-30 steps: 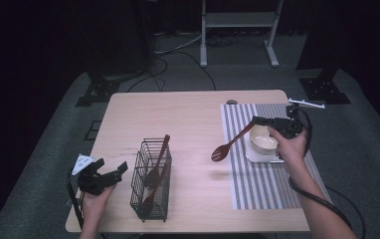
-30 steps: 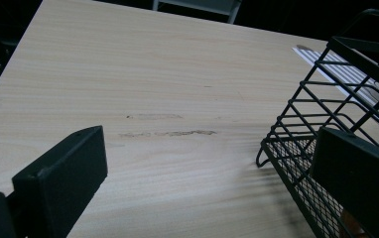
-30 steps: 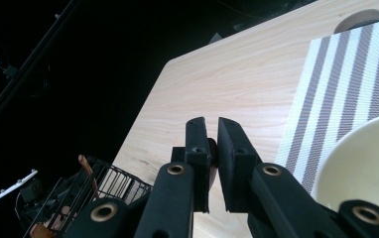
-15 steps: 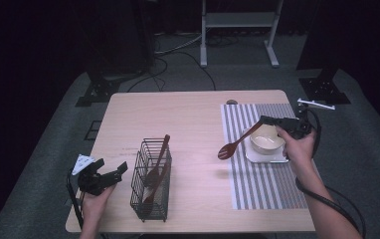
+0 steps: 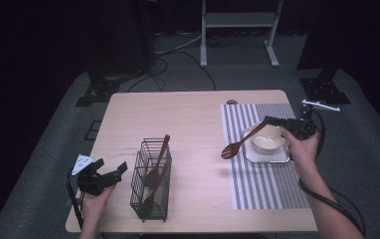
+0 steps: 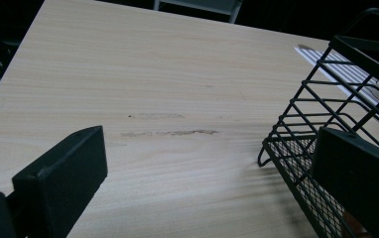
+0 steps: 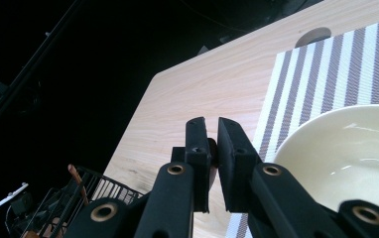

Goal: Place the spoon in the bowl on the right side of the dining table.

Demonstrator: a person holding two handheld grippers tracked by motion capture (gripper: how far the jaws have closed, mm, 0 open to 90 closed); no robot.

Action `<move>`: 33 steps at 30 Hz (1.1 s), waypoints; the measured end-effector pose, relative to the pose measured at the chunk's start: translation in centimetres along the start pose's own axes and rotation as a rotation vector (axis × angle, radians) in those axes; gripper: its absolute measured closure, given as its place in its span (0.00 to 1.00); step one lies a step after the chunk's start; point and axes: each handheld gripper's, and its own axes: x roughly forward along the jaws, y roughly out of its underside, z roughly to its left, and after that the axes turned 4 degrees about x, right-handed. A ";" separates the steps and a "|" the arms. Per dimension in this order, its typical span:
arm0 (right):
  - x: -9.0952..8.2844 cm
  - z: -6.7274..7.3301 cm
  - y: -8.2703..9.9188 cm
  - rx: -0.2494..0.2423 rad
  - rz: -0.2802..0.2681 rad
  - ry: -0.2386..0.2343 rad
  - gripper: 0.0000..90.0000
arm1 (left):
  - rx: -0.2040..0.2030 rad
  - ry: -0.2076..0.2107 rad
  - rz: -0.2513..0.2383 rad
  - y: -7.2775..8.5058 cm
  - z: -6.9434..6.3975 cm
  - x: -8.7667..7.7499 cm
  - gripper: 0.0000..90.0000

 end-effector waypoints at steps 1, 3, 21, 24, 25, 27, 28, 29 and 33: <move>-0.2 -0.1 0.0 0.006 -0.006 -0.001 0.93 | 0.000 0.000 0.001 0.0 0.0 0.0 0.00; -0.4 -0.2 -0.1 0.008 -0.012 0.001 0.92 | 0.000 0.000 0.002 0.0 0.0 0.0 0.00; -2.2 -0.8 -0.8 0.019 -0.047 0.021 0.93 | 0.000 0.000 0.001 0.0 0.0 0.0 0.00; -2.4 -0.9 -0.8 0.021 -0.053 0.024 0.93 | 0.000 0.000 0.001 0.0 0.0 0.0 0.00; -2.5 -1.0 -0.9 0.021 -0.055 0.026 0.93 | 0.000 0.000 0.001 0.0 0.0 0.0 0.00; -2.7 -1.0 -1.0 0.024 -0.057 0.028 0.93 | 0.000 0.000 0.001 0.0 0.0 0.0 0.00; -2.8 -1.0 -1.0 0.023 -0.059 0.030 0.93 | 0.000 0.000 0.001 0.0 0.0 0.0 0.00; -2.9 -1.0 -1.0 0.024 -0.060 0.032 0.93 | 0.000 0.000 0.001 0.0 0.0 0.0 0.00; -3.3 -1.1 -1.2 0.023 -0.068 0.034 0.93 | 0.001 0.000 0.001 0.0 0.0 0.0 0.00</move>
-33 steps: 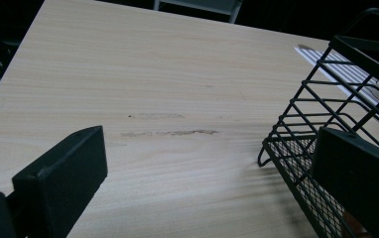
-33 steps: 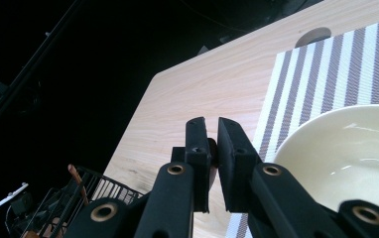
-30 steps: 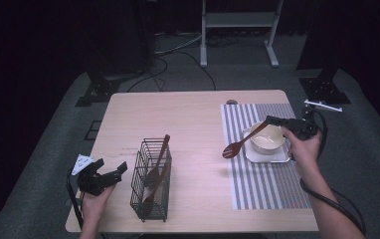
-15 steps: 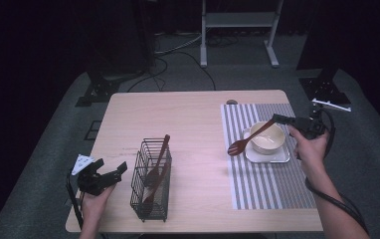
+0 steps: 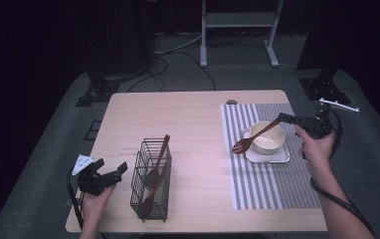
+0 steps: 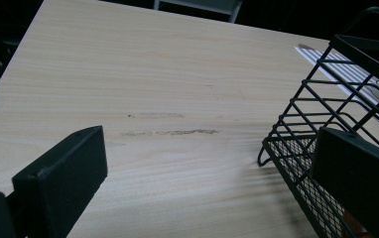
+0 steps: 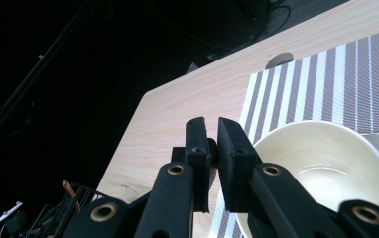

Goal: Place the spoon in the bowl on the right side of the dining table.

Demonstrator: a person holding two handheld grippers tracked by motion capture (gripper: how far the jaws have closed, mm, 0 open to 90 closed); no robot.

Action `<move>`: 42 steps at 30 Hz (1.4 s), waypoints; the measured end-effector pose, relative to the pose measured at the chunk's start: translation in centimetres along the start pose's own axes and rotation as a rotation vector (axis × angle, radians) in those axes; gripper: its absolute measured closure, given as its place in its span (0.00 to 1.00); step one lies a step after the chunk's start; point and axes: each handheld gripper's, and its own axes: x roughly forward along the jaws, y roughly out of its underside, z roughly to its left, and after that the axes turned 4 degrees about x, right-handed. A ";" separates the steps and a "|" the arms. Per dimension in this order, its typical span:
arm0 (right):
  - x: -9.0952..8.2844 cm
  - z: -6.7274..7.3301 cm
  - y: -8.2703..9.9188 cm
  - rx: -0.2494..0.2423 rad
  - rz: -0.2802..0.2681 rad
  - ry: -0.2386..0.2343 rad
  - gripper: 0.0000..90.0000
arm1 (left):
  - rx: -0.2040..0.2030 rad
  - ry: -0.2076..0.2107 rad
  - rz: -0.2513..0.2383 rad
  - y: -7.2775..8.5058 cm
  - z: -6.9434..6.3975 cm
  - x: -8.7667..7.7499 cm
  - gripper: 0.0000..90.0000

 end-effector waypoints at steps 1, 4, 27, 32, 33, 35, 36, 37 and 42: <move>0.0 0.0 0.0 0.000 0.000 0.000 0.93 | 0.000 0.000 0.000 0.0 0.0 0.0 0.00; -0.5 -0.1 -0.2 0.003 -0.010 0.004 0.93 | -0.002 -0.002 0.001 0.0 0.1 0.0 0.00; -2.9 -1.6 -0.9 0.032 -0.062 0.037 0.92 | -0.007 -0.006 0.000 0.0 0.1 0.0 0.00; -3.5 -2.1 -0.9 0.038 -0.072 0.051 0.93 | -0.005 -0.006 0.001 0.0 0.1 0.0 0.00; -3.6 -2.2 -0.8 0.043 -0.074 0.052 0.92 | -0.005 -0.006 0.001 0.0 0.1 0.0 0.00; -3.8 -2.4 -0.8 0.047 -0.077 0.056 0.92 | -0.006 -0.006 0.001 0.0 0.1 0.0 0.00; -3.9 -2.5 -0.8 0.048 -0.079 0.059 0.93 | -0.005 -0.006 0.002 0.1 0.1 0.0 0.00; -3.9 -2.5 -0.8 0.048 -0.079 0.059 0.93 | -0.005 -0.006 0.002 0.1 0.1 0.0 0.00; -4.4 -3.1 -0.8 0.058 -0.094 0.070 0.92 | -0.004 -0.006 0.002 0.1 0.1 0.0 0.00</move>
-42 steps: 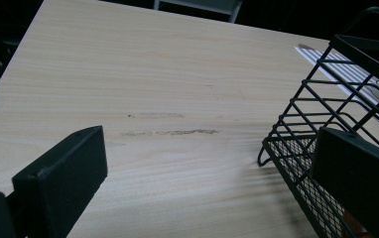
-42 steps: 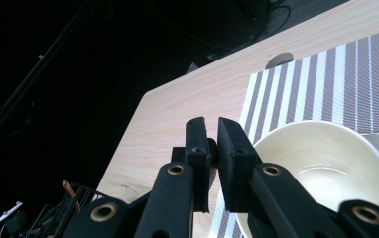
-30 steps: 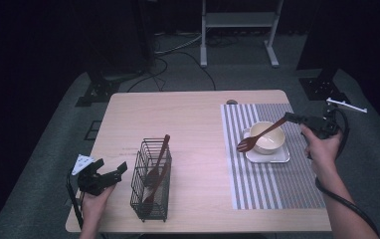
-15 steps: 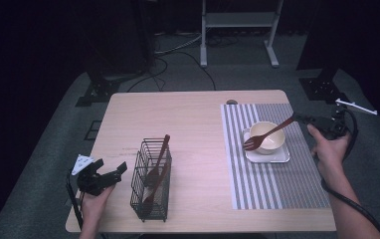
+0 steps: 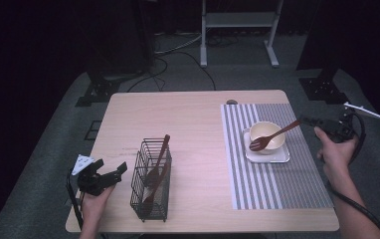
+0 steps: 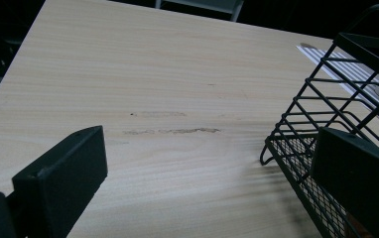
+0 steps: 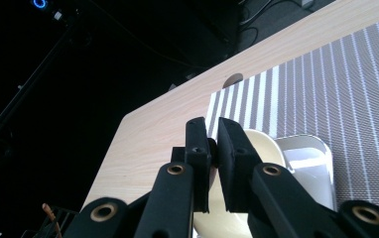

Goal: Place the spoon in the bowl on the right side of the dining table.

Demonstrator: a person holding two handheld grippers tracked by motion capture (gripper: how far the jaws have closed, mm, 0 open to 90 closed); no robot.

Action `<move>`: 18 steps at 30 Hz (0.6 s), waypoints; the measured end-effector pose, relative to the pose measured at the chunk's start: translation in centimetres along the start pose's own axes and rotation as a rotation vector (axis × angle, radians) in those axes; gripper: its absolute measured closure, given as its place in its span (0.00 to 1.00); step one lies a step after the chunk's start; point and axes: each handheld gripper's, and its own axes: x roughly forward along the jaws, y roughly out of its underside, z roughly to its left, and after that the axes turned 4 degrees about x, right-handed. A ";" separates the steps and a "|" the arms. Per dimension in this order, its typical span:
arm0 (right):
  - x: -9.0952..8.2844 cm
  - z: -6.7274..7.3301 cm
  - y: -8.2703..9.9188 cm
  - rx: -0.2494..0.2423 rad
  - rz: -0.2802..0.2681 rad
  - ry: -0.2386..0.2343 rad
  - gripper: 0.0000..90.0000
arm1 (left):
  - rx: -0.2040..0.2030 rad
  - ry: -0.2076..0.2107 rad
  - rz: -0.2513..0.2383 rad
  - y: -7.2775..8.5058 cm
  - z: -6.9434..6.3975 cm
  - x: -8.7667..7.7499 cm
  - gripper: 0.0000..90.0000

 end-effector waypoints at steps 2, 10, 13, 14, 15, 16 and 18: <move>-0.2 -0.1 0.0 0.003 -0.004 0.005 0.92 | -0.001 -0.001 0.000 0.0 0.0 0.0 0.00; -0.8 -0.5 -0.4 0.009 -0.025 0.016 0.93 | 0.001 0.000 0.000 0.0 0.0 0.0 0.00; -0.9 -0.6 -0.4 0.010 -0.029 0.018 0.93 | 0.003 0.000 0.001 0.0 0.0 0.0 0.00; -1.1 -0.7 -0.4 0.017 -0.032 0.016 0.93 | 0.004 0.000 0.001 0.0 0.0 0.0 0.00; -1.2 -0.8 -0.4 0.017 -0.035 0.017 0.93 | 0.004 -0.001 0.001 0.0 0.0 0.0 0.00; -1.2 -0.8 -0.5 0.020 -0.036 0.017 0.93 | 0.005 0.000 0.001 0.0 0.0 0.0 0.00; -1.3 -1.0 -0.5 0.018 -0.040 0.019 0.93 | 0.005 0.000 0.002 0.0 0.0 0.0 0.00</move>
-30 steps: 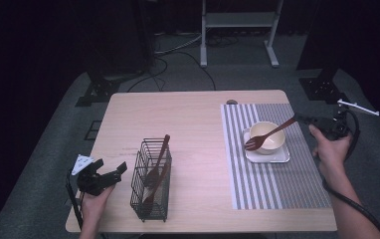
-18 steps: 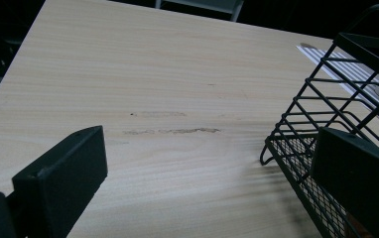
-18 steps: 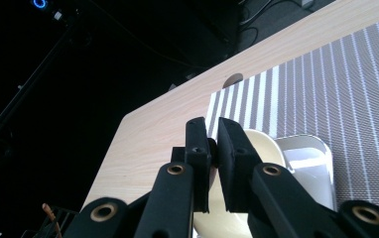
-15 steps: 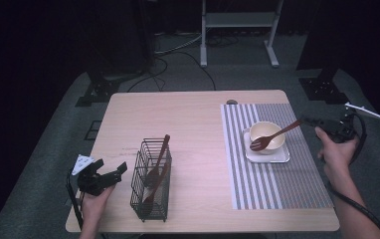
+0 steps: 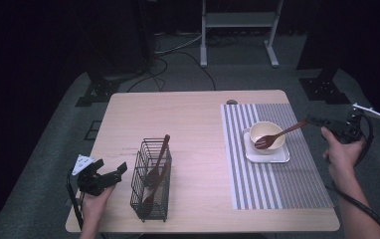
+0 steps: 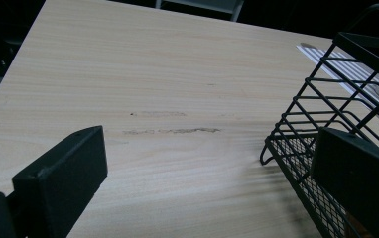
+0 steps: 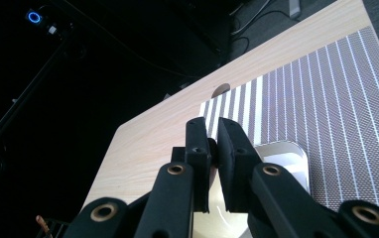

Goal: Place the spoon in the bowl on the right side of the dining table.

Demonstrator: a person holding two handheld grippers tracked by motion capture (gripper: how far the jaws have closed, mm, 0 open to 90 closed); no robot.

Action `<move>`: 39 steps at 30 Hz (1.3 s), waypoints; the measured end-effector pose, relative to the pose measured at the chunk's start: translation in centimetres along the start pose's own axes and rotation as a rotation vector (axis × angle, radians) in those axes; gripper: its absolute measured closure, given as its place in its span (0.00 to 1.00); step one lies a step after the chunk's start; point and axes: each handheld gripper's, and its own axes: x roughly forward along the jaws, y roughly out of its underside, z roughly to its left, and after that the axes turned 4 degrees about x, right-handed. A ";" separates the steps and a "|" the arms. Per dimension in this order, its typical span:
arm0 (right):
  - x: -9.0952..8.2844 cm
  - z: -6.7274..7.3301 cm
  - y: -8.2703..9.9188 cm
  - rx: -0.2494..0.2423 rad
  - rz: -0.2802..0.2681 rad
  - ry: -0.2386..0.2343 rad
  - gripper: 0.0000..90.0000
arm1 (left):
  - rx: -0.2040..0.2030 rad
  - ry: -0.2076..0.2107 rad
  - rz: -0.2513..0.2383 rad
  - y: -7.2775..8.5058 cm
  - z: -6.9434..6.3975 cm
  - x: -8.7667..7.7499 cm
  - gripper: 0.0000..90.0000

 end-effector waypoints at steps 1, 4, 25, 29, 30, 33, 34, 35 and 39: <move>0.0 0.0 0.0 0.002 -0.003 0.000 0.93 | 0.000 0.000 0.000 0.0 0.0 0.0 0.00; -0.2 -0.1 -0.1 0.006 -0.010 0.001 0.93 | -0.001 0.000 -0.001 0.0 0.0 0.0 0.00; -1.0 -0.7 -0.5 0.018 -0.046 0.028 0.93 | 0.003 0.001 0.003 0.0 0.0 0.0 0.00; -0.8 -1.0 -0.4 0.023 -0.046 0.036 0.93 | 0.002 0.001 0.002 0.0 0.0 0.0 0.00; -0.8 -1.0 -0.4 0.023 -0.046 0.036 0.93 | 0.002 0.002 0.002 0.0 -0.1 0.0 0.00; -0.7 -1.2 -0.3 0.023 -0.046 0.039 0.92 | 0.002 0.001 0.002 0.0 -0.1 0.0 0.00; -0.6 -1.2 -0.2 0.026 -0.049 0.040 0.93 | 0.003 0.001 0.002 0.0 0.0 0.0 0.00; -0.6 -1.2 -0.2 0.026 -0.049 0.040 0.93 | 0.003 0.001 0.002 0.0 0.0 0.0 0.00; -0.6 -1.3 -0.2 0.024 -0.048 0.046 0.92 | 0.003 0.001 0.003 0.0 -0.1 0.0 0.00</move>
